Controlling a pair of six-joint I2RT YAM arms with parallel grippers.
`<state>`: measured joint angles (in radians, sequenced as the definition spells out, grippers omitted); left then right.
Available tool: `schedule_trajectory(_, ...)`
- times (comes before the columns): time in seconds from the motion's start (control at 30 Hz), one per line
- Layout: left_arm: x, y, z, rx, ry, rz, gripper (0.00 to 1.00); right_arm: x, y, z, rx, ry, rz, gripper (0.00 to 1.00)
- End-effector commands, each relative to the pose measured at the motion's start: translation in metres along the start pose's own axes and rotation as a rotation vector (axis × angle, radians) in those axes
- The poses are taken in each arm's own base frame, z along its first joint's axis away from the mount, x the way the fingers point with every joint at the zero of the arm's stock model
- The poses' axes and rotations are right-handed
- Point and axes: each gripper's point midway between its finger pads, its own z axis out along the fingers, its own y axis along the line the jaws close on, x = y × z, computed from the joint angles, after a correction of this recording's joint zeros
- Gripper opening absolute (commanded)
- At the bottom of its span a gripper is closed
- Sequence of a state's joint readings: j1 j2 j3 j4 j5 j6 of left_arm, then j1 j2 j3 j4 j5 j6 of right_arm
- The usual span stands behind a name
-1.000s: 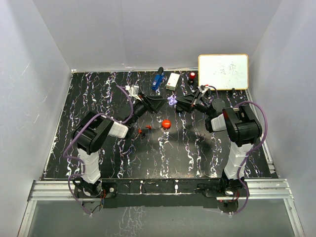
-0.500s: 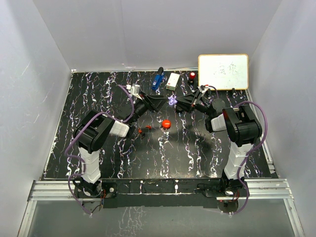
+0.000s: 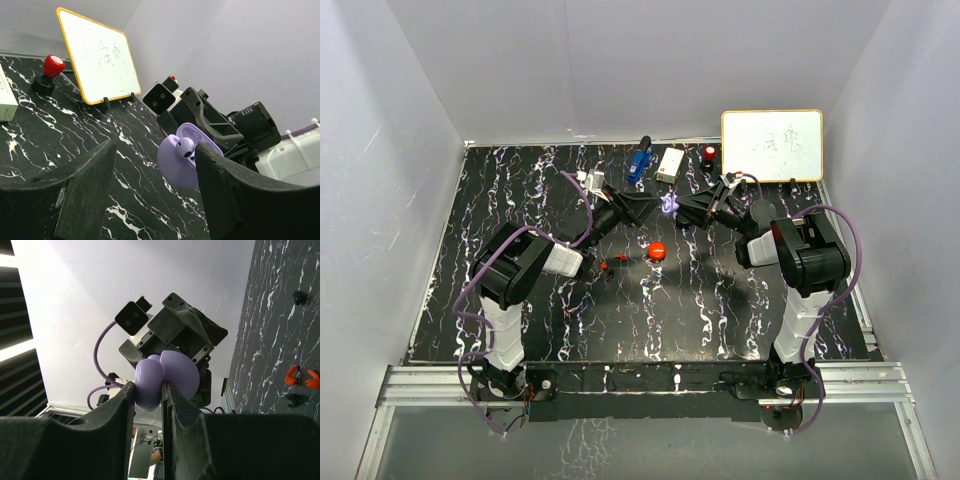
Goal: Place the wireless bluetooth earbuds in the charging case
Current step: Adjust the earbud with the charging case.
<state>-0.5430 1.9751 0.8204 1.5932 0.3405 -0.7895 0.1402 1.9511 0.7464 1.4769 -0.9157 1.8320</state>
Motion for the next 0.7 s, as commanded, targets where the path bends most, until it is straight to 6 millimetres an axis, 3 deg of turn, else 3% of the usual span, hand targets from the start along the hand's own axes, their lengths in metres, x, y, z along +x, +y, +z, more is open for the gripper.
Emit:
schedule_trajectory(0.0, -0.0371, -0.0300, 0.0089, 0.132, -0.137, 0.074, 0.62, 0.0224, 0.0612, -0.0039, -0.233, 0.059, -0.314, 0.00)
schedule_trajectory(0.67, -0.0362, -0.0252, 0.0103, 0.121, -0.139, 0.070, 0.62, 0.0241, 0.0639, -0.0042, -0.236, 0.063, -0.319, 0.00)
